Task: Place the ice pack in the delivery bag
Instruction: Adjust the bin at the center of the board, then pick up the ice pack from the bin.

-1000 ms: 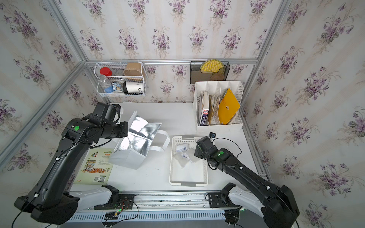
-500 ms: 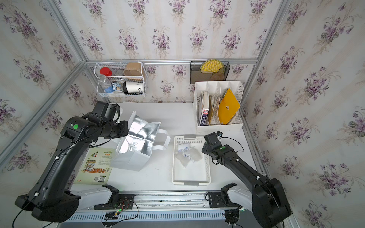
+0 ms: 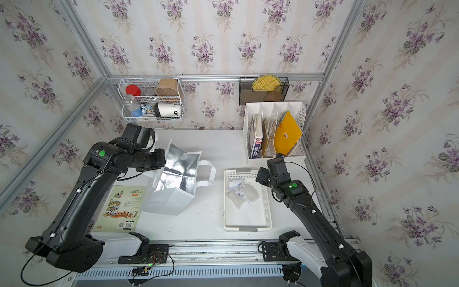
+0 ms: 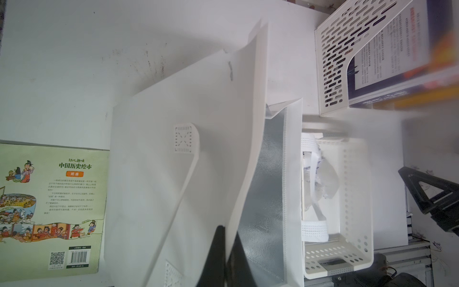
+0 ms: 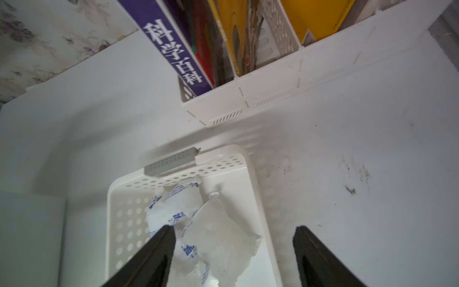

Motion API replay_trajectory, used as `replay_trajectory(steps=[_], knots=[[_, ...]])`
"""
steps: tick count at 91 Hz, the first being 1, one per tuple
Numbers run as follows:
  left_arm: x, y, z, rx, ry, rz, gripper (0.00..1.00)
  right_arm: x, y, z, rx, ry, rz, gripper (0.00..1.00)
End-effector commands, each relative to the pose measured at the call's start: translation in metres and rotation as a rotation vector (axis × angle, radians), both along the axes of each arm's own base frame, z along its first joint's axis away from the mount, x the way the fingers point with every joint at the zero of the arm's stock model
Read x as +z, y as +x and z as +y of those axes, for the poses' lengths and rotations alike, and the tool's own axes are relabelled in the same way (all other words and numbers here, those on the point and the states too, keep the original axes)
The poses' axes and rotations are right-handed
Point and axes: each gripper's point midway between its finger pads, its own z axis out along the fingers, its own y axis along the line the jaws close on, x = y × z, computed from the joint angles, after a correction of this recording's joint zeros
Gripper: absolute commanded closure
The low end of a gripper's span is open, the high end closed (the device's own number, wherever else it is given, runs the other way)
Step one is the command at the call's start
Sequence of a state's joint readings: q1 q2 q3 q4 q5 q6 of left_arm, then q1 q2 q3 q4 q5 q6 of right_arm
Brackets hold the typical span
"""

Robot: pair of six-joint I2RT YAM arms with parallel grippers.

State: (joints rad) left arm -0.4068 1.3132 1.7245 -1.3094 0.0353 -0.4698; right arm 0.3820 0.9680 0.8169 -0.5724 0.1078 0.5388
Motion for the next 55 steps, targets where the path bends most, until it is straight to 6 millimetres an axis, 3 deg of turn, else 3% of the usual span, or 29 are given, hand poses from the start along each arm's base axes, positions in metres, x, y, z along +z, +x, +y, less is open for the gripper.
replay_trajectory(steps=[1, 13, 31, 42, 55], knots=[[0.004, -0.005, -0.005, -0.010, -0.040, 0.004, 1.00, -0.007, -0.025, 0.015, 0.086, -0.015, 0.085, 0.21], [0.007, -0.007, -0.007, -0.022, -0.064, -0.016, 1.00, -0.024, -0.040, 0.037, 0.163, -0.074, 0.139, 0.22], [0.005, -0.006, -0.014, -0.048, -0.089, -0.009, 1.00, -0.065, -0.045, 0.042, 0.175, -0.159, 0.232, 0.21], [0.003, -0.005, -0.018, -0.063, -0.096, -0.002, 1.00, -0.069, -0.042, 0.053, 0.190, -0.136, 0.246, 0.21], [-0.003, -0.003, -0.015, -0.039, -0.092, -0.007, 1.00, -0.078, -0.035, 0.049, 0.167, -0.172, 0.234, 0.21]])
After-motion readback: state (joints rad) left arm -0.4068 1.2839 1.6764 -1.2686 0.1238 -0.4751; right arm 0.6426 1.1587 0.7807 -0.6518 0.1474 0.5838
